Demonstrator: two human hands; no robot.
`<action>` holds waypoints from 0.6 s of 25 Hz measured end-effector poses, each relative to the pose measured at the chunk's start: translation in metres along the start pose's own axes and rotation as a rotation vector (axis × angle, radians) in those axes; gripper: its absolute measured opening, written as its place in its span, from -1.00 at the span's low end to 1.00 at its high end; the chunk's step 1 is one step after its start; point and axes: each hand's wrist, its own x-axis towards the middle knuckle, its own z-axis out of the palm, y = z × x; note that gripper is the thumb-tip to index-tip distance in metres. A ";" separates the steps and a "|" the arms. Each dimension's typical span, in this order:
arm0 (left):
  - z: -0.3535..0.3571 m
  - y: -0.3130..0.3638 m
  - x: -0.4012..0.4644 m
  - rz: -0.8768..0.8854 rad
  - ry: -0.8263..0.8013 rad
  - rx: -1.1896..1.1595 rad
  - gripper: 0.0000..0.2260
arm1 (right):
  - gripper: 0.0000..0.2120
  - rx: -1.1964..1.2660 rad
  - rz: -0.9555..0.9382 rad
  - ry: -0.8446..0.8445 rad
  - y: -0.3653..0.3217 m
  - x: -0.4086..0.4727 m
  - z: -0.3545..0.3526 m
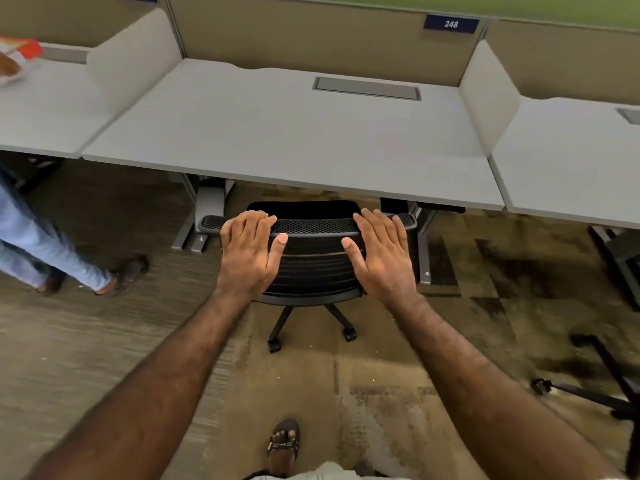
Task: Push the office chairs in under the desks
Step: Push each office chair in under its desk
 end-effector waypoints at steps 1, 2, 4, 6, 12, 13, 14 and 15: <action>-0.001 -0.005 0.008 0.007 -0.002 -0.019 -0.61 | -0.36 -0.010 0.007 -0.006 -0.003 0.007 0.003; 0.000 -0.013 0.016 0.015 -0.006 -0.030 -0.64 | -0.34 -0.019 0.020 -0.017 -0.007 0.014 0.006; 0.004 -0.024 0.030 0.029 -0.018 -0.036 -0.66 | -0.32 -0.036 0.043 -0.031 -0.012 0.026 0.013; 0.009 -0.028 0.037 0.031 -0.034 -0.034 -0.67 | -0.32 -0.057 0.050 -0.049 -0.012 0.032 0.014; 0.020 -0.051 0.065 0.036 -0.046 -0.052 -0.67 | -0.29 -0.077 0.094 -0.059 -0.024 0.058 0.025; 0.021 -0.054 0.068 0.040 -0.048 -0.052 -0.68 | -0.28 -0.084 0.096 -0.060 -0.025 0.060 0.028; 0.022 -0.058 0.070 0.039 -0.054 -0.053 -0.67 | -0.27 -0.089 0.099 -0.062 -0.028 0.063 0.031; 0.023 -0.060 0.071 0.042 -0.054 -0.050 -0.67 | -0.26 -0.096 0.099 -0.061 -0.028 0.064 0.032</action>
